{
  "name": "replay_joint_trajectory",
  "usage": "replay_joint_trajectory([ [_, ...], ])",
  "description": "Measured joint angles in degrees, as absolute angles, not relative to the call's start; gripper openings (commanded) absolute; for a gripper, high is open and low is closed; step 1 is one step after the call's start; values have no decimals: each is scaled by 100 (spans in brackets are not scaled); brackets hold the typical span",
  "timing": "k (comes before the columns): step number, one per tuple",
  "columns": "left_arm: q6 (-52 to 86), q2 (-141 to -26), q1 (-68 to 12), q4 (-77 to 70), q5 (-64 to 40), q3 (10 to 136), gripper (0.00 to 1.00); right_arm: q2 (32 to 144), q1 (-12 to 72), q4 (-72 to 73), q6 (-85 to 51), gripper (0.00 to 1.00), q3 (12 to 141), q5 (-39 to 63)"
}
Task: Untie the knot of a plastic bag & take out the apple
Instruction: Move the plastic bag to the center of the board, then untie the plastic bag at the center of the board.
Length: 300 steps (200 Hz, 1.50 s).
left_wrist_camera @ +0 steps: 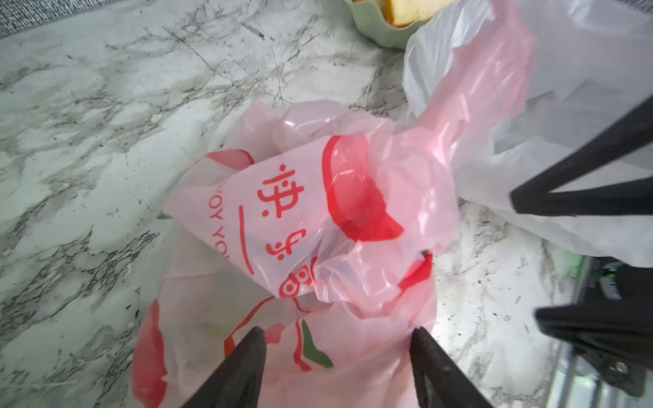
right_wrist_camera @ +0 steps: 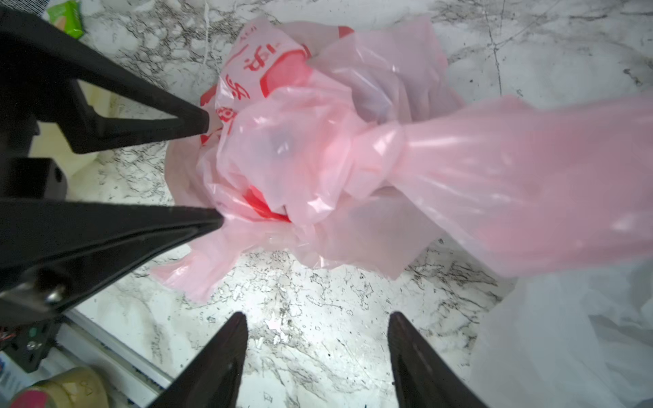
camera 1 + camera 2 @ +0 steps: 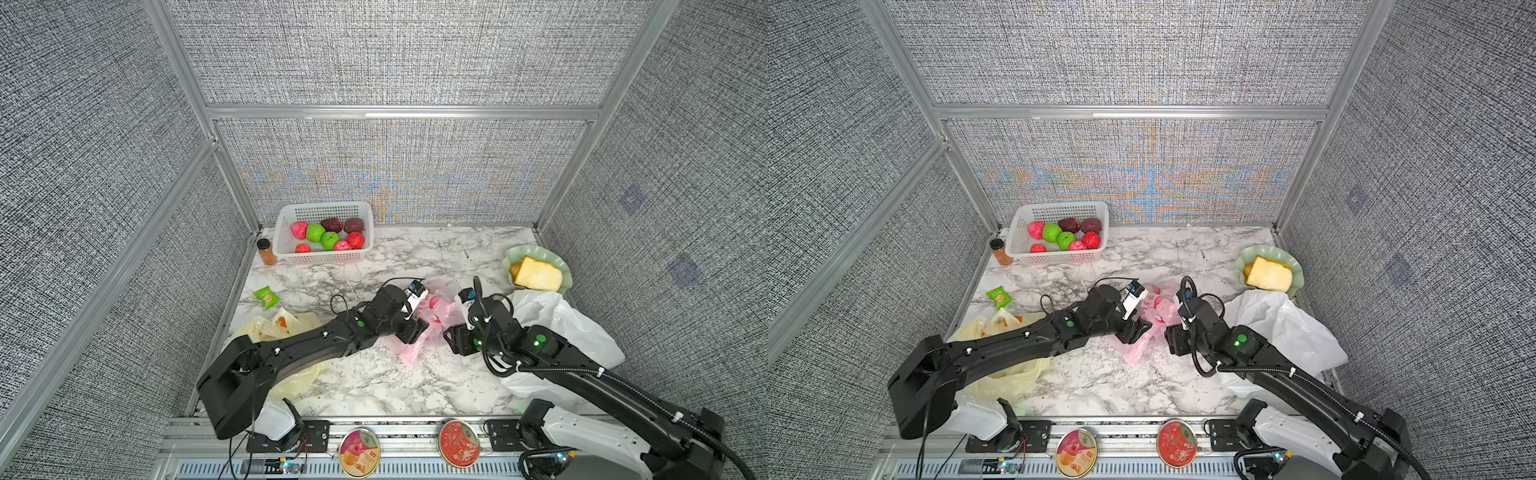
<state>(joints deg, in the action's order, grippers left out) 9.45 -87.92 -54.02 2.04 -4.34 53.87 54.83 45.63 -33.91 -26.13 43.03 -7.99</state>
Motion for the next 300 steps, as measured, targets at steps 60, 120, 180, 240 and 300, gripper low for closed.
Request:
replay_joint_trajectory([
  [60,781,-9074,-5658,528,-167,5922,17,5916,4591,-2388,-2368,72,3592,-1835],
  [120,709,-8191,-5649,864,-301,5900,1,6761,4392,-1280,-1809,10,3787,-1914],
  [180,746,-7183,-5653,1328,285,5983,0,5544,4007,-1092,-1865,0,3769,-2110],
  [240,1118,-6025,-5238,1347,1164,4348,22,5068,2576,-1431,-2814,0,3225,-1321],
  [300,1603,-5450,-5048,1621,1186,4176,53,4772,2759,-2128,-2751,59,3879,-342],
])
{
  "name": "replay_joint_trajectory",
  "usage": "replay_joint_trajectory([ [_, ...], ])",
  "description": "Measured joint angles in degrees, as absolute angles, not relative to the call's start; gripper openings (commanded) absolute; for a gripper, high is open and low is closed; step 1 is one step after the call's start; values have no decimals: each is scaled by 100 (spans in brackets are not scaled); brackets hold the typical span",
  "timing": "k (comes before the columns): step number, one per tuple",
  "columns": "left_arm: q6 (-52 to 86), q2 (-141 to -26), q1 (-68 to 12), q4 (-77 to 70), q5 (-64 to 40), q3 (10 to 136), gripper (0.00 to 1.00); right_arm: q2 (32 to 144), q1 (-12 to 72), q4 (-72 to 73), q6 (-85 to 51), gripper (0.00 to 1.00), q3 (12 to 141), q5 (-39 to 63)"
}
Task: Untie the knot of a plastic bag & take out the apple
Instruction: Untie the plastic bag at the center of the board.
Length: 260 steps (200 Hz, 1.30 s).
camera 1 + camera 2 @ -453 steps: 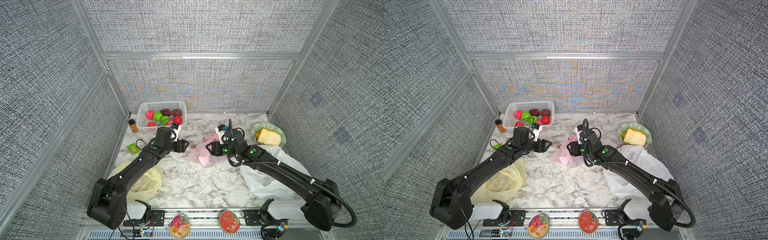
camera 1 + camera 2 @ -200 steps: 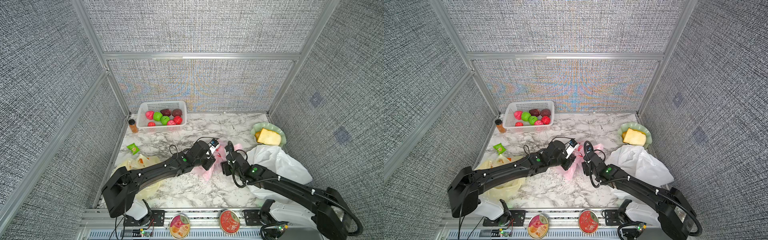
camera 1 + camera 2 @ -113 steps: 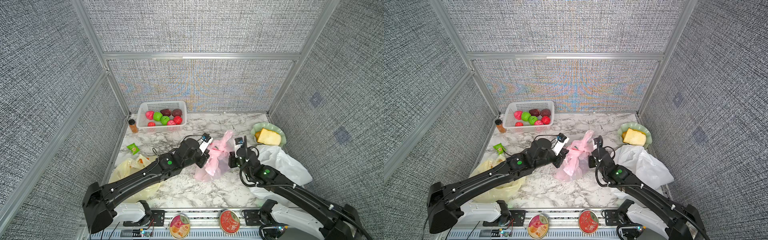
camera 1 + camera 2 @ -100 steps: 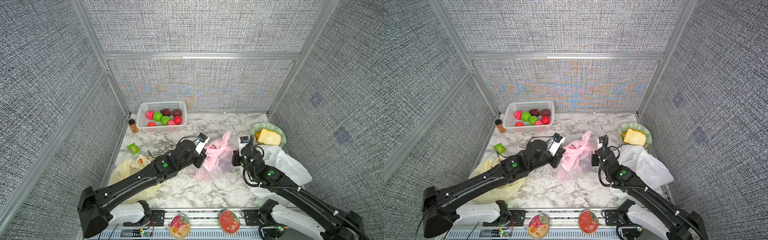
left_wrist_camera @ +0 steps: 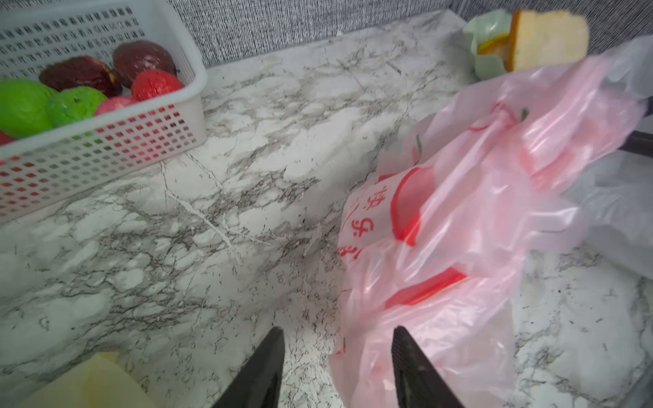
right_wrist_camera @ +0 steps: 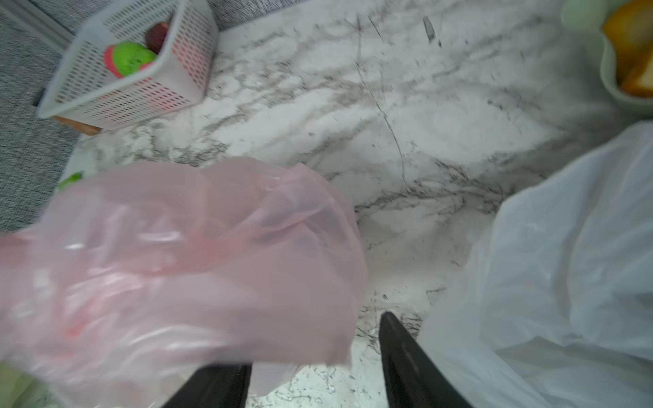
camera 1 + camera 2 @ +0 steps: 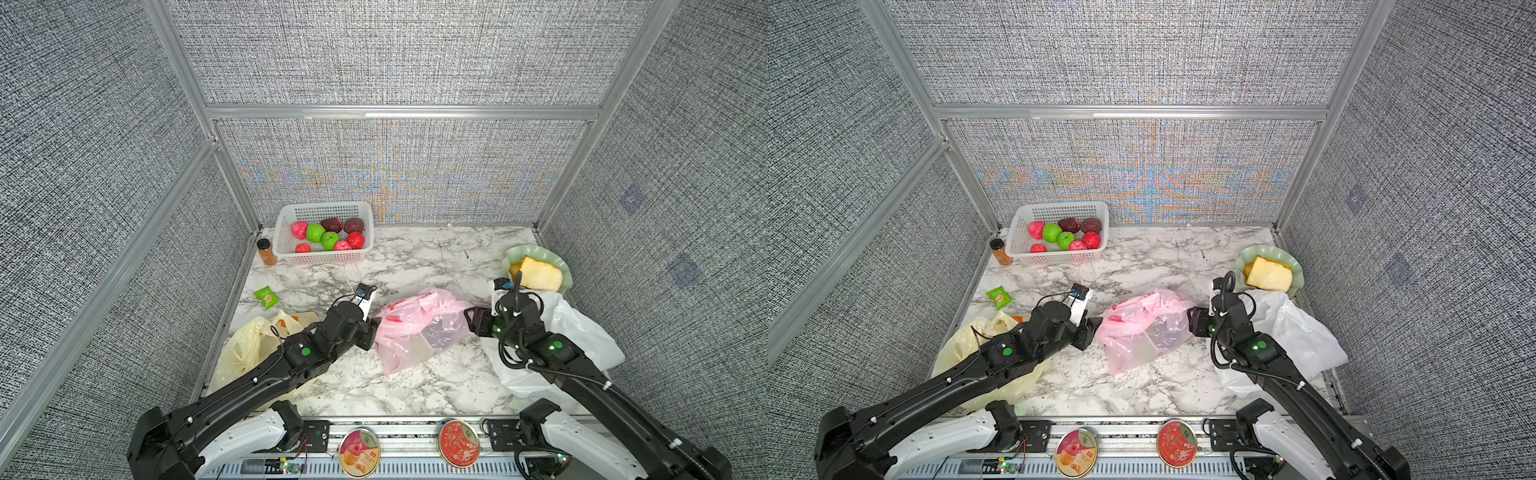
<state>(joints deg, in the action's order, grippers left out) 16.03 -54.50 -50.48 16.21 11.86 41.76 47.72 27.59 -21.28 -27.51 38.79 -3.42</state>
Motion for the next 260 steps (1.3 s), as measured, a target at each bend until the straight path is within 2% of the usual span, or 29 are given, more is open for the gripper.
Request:
replay_joint_trajectory([
  [29,1380,-5358,-5057,1253,1026,4484,54,4316,2945,-2735,-2056,61,4689,-471],
  [54,1273,-6064,-5371,1162,1061,5006,56,4226,3157,-3000,-1695,63,4831,-565],
  [82,998,-7301,-6010,1253,1402,5605,60,4720,3697,-3111,-1490,69,4606,-729],
  [117,777,-8611,-6313,1632,1837,6206,62,5765,3942,-3026,-1352,69,4567,-1214],
  [131,888,-9032,-6324,1896,2086,6361,61,6143,3951,-2965,-1280,58,4635,-1446],
  [141,1026,-9308,-6329,2132,2305,6493,56,6359,3955,-2941,-1275,38,4735,-1597],
  [155,1186,-9531,-6335,2392,2543,6622,41,6580,3968,-2910,-1229,14,4917,-1791],
  [171,1253,-9515,-6344,2604,2757,6639,22,6598,3962,-2832,-1205,0,5019,-1979],
  [197,1260,-8943,-6348,2486,2899,6322,7,6278,3771,-2624,-1149,0,4941,-2025],
  [210,1240,-8567,-6276,2458,2969,6104,3,6064,3548,-2495,-1181,0,4827,-2029],
  [260,1044,-7371,-6106,2224,2969,5688,2,5601,2740,-2335,-1516,0,4534,-1494],
])
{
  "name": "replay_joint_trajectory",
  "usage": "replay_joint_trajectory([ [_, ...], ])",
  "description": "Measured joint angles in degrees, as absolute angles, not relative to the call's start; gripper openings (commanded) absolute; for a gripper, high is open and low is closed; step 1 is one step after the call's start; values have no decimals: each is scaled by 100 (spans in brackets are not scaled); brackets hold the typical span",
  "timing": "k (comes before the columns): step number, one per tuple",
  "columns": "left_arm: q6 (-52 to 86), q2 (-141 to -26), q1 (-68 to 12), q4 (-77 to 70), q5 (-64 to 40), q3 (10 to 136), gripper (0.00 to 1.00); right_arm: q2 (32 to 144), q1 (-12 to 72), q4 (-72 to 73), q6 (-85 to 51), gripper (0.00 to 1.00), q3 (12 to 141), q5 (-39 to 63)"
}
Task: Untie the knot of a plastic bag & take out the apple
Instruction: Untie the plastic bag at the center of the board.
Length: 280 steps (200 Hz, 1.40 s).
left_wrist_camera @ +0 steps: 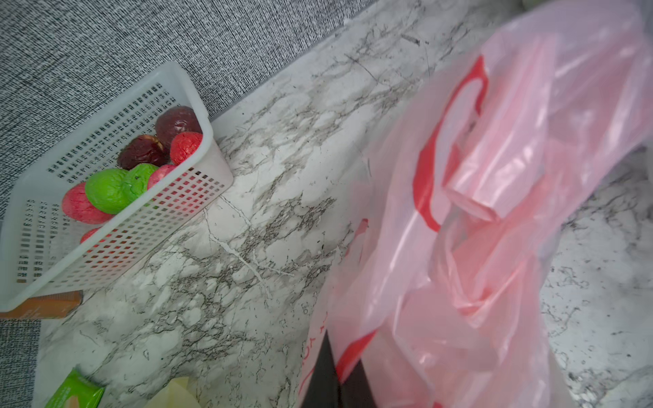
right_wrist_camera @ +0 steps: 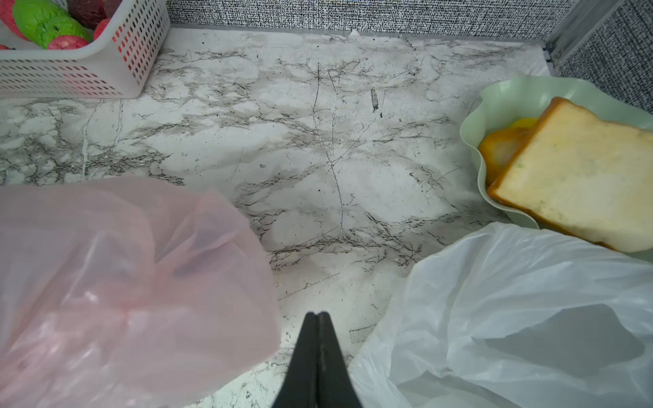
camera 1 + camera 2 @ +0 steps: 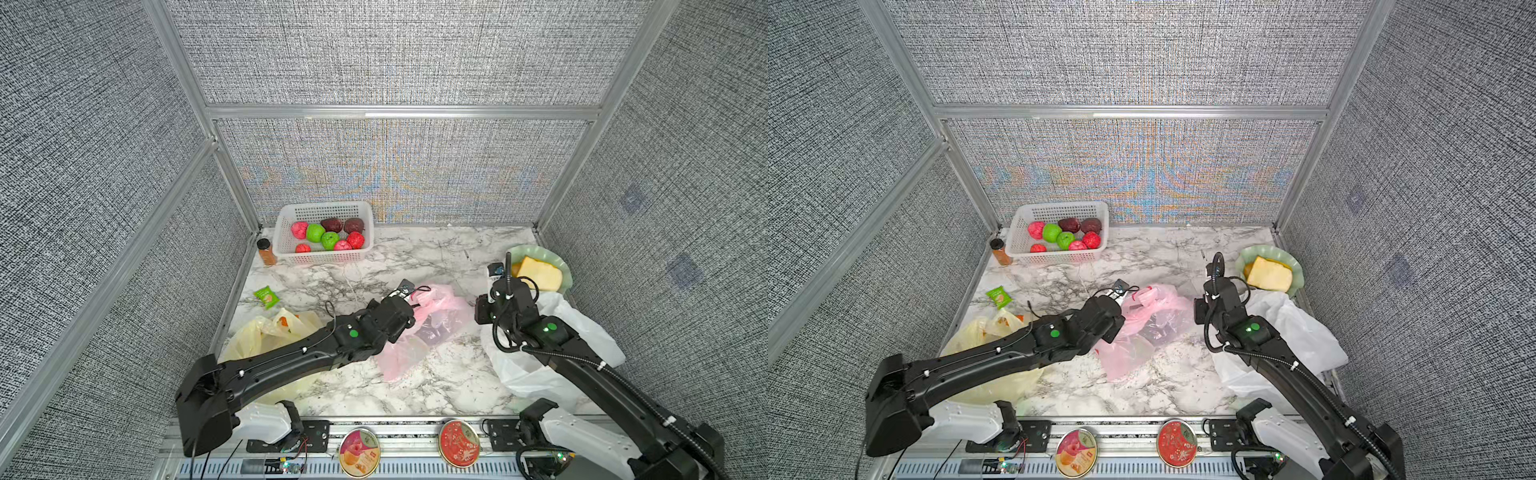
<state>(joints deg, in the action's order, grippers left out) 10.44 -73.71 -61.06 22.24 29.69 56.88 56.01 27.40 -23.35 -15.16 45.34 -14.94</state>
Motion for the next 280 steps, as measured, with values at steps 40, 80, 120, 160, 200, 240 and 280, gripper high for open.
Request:
replay_joint_trajectory([
  [40,790,-6661,-5964,1455,2432,4862,11,5297,2740,-2032,-1293,56,4469,-390],
  [80,869,-6674,-5642,1131,2051,4670,11,5096,3378,-1865,-554,72,4233,-108],
  [120,910,-6751,-5553,1031,1822,4681,12,5599,4342,-1857,322,79,4215,-777],
  [160,926,-6753,-5507,998,1653,4742,12,6637,4858,-1682,1026,78,4427,-1712],
  [200,923,-6816,-5459,1059,1590,4818,16,7347,4989,-1374,1118,17,4869,-3048],
  [240,1066,-6661,-5448,1260,1667,4729,37,6309,4650,-333,563,0,4152,-3208],
  [280,1256,-6047,-5437,1406,1894,4200,54,5872,3964,-60,-591,0,4086,-2403],
])
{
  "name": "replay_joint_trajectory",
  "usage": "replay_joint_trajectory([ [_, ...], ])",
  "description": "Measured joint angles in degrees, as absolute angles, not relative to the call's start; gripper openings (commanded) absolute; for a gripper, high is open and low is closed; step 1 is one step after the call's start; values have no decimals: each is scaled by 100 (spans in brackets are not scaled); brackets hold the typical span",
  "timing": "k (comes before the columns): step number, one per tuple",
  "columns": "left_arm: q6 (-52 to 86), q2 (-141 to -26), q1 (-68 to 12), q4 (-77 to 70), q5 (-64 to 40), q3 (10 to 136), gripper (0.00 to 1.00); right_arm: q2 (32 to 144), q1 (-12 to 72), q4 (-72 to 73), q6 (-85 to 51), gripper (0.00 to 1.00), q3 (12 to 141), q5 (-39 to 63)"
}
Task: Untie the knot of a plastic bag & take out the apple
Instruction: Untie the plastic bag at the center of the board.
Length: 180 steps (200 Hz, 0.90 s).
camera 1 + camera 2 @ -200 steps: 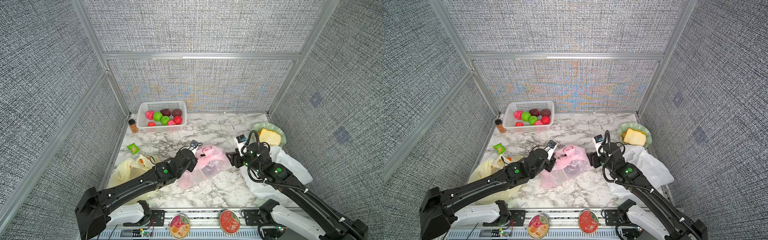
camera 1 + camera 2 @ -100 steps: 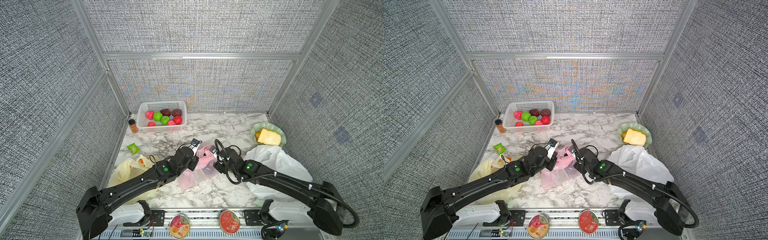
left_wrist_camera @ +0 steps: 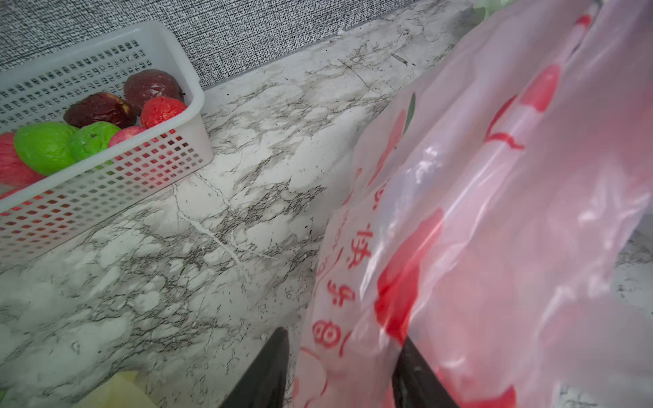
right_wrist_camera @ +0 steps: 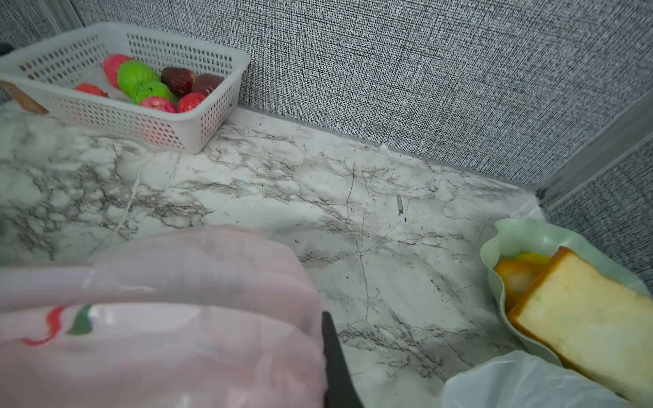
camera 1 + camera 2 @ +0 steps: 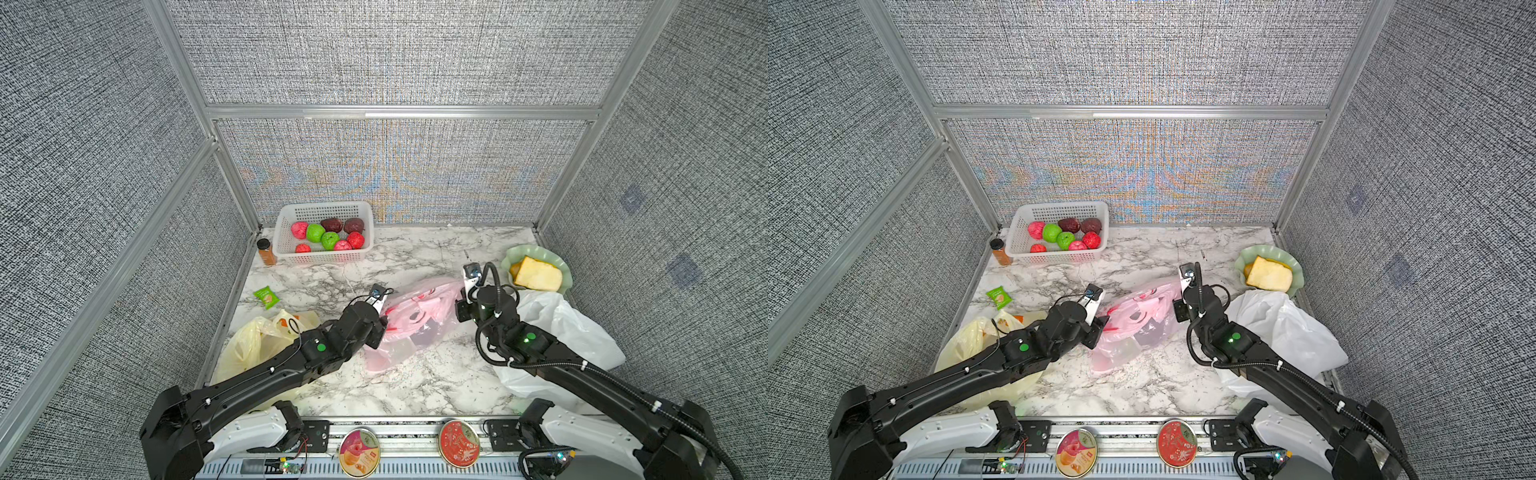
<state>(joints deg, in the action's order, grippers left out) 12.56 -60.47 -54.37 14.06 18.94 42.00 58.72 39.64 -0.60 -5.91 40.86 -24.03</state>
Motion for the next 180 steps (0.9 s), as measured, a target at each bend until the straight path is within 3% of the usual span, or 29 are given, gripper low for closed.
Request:
replay_joint_trajectory([
  [63,851,-4923,-5513,871,1739,3872,57,6010,3927,-322,-1691,0,4501,-1584],
  [121,-276,-6729,-7024,598,2292,4923,60,6357,3916,-410,-2244,0,4803,-1153],
  [135,-478,-7161,-7100,537,2617,5024,63,6386,3907,-432,-2307,0,4875,-1144],
  [153,-495,-7723,-7109,454,3522,5085,73,6386,3879,-497,-2370,0,4945,-1044],
  [180,-401,-8473,-6884,427,4716,5177,74,6488,3599,-539,-2443,0,5022,-773],
])
